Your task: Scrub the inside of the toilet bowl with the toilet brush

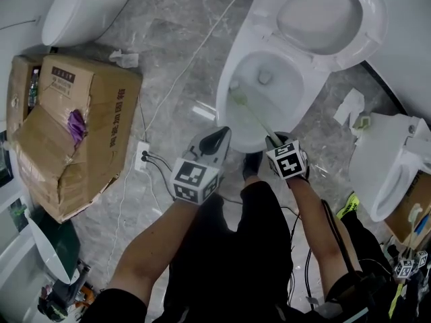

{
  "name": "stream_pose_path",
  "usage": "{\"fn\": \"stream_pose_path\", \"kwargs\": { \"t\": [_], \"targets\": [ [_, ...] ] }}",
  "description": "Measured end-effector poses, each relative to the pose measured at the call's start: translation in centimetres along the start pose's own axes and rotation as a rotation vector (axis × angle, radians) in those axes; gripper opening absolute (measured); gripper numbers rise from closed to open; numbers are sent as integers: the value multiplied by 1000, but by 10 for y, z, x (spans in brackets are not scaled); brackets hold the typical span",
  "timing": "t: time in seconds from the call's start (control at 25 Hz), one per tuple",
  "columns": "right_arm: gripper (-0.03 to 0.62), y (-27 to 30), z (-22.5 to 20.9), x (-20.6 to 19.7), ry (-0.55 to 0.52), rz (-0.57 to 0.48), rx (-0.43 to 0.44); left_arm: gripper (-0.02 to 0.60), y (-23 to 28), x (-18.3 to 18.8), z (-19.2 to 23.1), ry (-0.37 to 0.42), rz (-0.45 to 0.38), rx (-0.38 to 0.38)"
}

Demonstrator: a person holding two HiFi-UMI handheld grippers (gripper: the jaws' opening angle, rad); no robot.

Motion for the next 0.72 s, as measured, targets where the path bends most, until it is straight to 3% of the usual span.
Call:
{"fn": "stream_pose_path", "kwargs": {
  "t": [0.72],
  "targets": [
    [61,9,-58,27,83,-39,-65,9,29,19,8,11,-25,-4]
  ]
}}
Point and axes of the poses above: the fingertips, and each gripper's own axes: y forward along the fingers, z to its left, x out of its top, the point moved 1 cm from there along -y, backward along the fingers, and after that the axes turned 7 degrees about -y, right-handed, at the moved point
